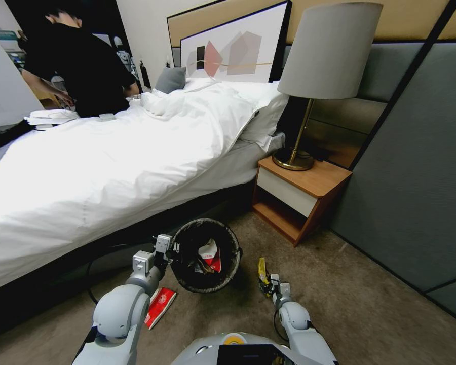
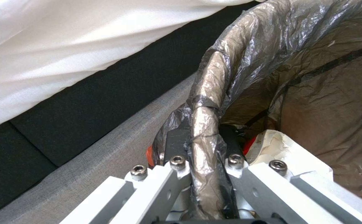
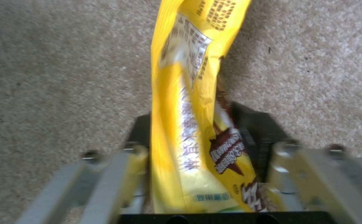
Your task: Pick up the trash bin, then pick up the garbage from the floor and place it into the trash bin.
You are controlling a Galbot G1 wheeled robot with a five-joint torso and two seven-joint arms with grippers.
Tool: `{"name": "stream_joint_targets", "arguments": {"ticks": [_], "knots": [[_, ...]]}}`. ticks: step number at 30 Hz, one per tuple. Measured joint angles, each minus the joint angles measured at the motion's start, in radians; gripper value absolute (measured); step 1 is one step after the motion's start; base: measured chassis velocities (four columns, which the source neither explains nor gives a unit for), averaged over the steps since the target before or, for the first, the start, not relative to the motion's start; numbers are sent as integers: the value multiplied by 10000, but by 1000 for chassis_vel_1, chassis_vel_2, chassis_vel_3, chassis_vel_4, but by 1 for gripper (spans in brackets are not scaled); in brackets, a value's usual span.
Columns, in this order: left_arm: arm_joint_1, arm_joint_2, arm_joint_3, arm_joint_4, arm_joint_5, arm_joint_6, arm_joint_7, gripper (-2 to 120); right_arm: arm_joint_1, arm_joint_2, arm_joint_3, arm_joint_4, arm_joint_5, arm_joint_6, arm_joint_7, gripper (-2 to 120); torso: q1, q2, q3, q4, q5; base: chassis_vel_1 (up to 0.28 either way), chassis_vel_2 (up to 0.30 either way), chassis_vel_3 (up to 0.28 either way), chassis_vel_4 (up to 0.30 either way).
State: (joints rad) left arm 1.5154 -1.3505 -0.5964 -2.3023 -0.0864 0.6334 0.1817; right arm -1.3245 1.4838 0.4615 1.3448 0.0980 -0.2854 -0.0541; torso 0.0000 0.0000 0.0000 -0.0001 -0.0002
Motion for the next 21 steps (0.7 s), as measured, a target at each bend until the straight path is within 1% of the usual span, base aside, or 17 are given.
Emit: {"name": "stream_joint_targets", "arguments": {"ticks": [1,2,3,4,5,6,8,9,10,15,18,20,21], "knots": [[0,0,0,0,0,0,0,1,0,0,0,0,0,0,0,32,0,0,0,0,0,0,0,0,0],[-16,1,0,18,-8,-2,0,1,6,0,11,-22,-5,9,1,26,0,0,0,0,-1,0,0,0,0],[-20,3,1,28,-10,-2,0,1,10,0,11,-36,-6,14,1,23,0,0,0,0,0,0,0,0,0],[-28,4,7,39,-12,-2,0,1,20,3,13,-65,-6,25,1,16,0,0,0,1,1,0,0,0,0],[-28,4,7,39,-12,-2,0,1,20,3,13,-65,-6,25,1,16,0,0,0,1,1,0,0,0,0],[-34,5,13,47,-12,-2,0,1,27,4,12,-94,-7,44,1,13,0,0,0,1,1,0,0,0,0],[-50,5,33,58,-12,-3,0,1,48,13,42,-169,-17,94,1,3,0,0,0,1,1,0,0,0,0],[-50,5,33,58,-12,-3,0,1,48,13,42,-169,-17,94,1,3,0,0,0,1,1,0,0,0,0],[-60,2,42,67,-12,-4,1,1,55,21,52,-204,-18,127,1,0,0,0,0,1,2,0,0,0,0],[-77,-9,82,81,-4,-4,0,1,24,35,91,-178,-25,218,11,0,0,0,0,3,5,0,0,0,0],[-82,-15,100,83,9,-4,-1,1,-87,-41,118,88,-27,239,20,0,0,0,0,1,7,0,0,0,0],[-85,-27,113,84,14,-4,-2,1,-203,-183,173,443,-56,365,55,0,0,0,0,0,0,0,0,0,0],[-85,-29,114,82,14,-4,-3,1,-317,-294,205,756,-136,499,62,0,0,0,0,0,6,0,0,0,0]]}}
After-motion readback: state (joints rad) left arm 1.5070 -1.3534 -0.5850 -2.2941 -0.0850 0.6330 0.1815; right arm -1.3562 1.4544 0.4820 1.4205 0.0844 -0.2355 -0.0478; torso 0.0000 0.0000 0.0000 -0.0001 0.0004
